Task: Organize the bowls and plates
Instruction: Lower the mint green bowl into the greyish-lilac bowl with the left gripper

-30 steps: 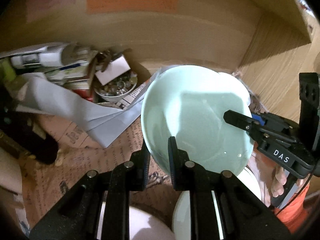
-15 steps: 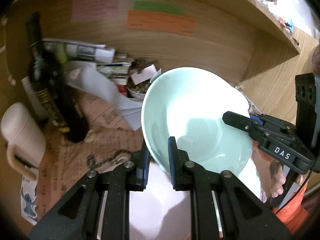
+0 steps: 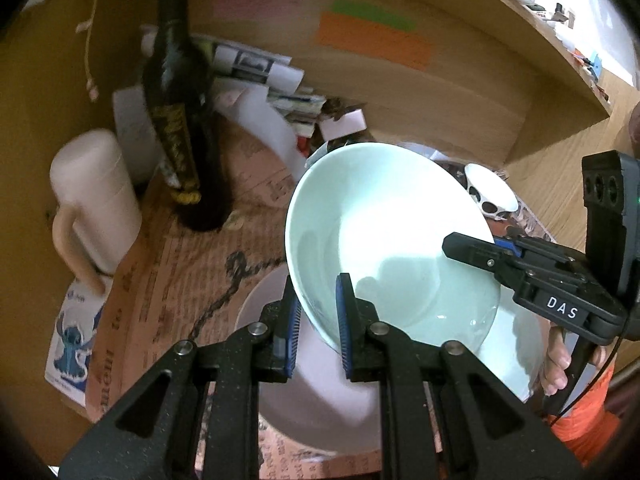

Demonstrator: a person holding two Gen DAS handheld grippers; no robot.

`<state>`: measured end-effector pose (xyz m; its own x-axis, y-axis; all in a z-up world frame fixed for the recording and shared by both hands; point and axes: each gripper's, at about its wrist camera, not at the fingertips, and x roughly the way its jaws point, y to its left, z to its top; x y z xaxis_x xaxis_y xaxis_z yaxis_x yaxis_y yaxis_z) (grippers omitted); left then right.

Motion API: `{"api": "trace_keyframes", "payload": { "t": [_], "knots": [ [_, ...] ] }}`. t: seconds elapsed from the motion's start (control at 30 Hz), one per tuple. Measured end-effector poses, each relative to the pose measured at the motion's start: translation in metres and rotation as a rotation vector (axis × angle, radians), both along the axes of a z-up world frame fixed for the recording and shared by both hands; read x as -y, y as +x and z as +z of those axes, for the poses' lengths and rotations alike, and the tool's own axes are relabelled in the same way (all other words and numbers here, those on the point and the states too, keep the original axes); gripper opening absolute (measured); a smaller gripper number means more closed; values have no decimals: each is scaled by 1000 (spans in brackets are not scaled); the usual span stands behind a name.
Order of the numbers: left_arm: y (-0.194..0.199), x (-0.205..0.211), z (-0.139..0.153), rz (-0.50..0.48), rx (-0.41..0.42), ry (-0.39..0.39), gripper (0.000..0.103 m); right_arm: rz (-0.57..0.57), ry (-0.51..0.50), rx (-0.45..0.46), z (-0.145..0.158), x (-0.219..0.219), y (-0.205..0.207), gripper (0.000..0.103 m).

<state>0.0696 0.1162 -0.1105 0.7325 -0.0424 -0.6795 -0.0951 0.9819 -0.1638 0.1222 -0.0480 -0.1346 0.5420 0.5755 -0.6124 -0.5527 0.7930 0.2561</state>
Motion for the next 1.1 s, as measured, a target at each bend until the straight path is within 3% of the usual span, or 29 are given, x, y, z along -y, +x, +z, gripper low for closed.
{"api": "trace_keyframes", "payload": {
  "t": [0.63, 0.93, 1.1],
  "knots": [
    [-25, -13, -32, 48, -53, -6, 17, 47, -29, -77, -30, -24, -14, 17],
    [-26, -3, -35, 81, -40, 86, 17, 51, -39, -95, -36, -27, -17, 17],
    [-25, -2, -37, 72, -49, 91, 17, 47, -37, -95, -36, -25, -17, 17]
  ]
}}
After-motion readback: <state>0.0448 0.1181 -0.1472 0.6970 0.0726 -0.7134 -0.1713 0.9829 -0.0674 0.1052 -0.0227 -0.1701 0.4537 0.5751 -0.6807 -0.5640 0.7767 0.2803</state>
